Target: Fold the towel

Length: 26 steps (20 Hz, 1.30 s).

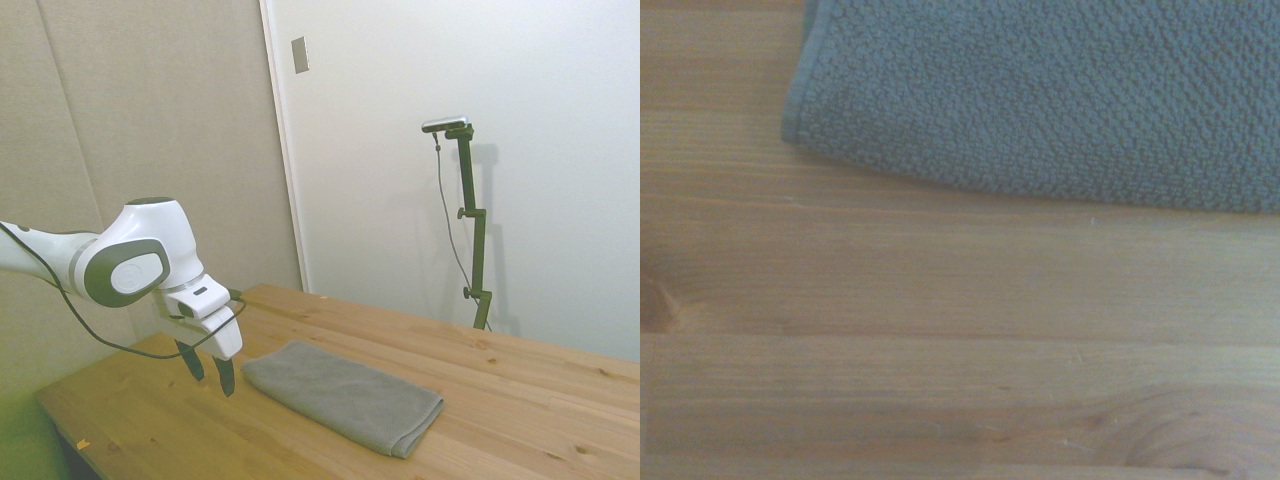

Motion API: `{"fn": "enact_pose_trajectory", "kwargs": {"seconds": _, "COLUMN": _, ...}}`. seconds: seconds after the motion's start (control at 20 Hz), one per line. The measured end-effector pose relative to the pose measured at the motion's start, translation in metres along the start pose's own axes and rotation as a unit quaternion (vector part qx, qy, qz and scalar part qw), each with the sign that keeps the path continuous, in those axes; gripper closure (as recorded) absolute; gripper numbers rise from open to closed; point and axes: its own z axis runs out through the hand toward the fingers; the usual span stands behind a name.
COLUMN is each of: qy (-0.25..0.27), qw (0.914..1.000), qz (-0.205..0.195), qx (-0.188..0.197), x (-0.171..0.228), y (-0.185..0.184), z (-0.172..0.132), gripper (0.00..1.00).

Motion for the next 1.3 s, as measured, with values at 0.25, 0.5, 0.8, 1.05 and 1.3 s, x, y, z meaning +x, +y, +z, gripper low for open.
{"fn": "enact_pose_trajectory", "kwargs": {"seconds": 0.25, "qy": 0.015, "qw": 0.9998, "qz": -0.008, "qx": 0.004, "x": 0.003, "y": -0.014, "z": -0.007, "gripper": 0.0}}
{"fn": "enact_pose_trajectory", "kwargs": {"seconds": 0.5, "qy": 0.073, "qw": 0.9967, "qz": 0.034, "qx": -0.011, "x": 0.013, "y": -0.073, "z": -0.013, "gripper": 0.0}}
{"fn": "enact_pose_trajectory", "kwargs": {"seconds": 0.8, "qy": 0.113, "qw": 0.9838, "qz": 0.084, "qx": -0.111, "x": 0.024, "y": -0.171, "z": 0.023, "gripper": 0.0}}
{"fn": "enact_pose_trajectory", "kwargs": {"seconds": 1.05, "qy": 0.153, "qw": 0.9699, "qz": 0.086, "qx": -0.169, "x": 0.022, "y": -0.226, "z": 0.047, "gripper": 0.0}}
{"fn": "enact_pose_trajectory", "kwargs": {"seconds": 1.3, "qy": 0.169, "qw": 0.9636, "qz": 0.077, "qx": -0.192, "x": 0.011, "y": -0.252, "z": 0.067, "gripper": 0.0}}
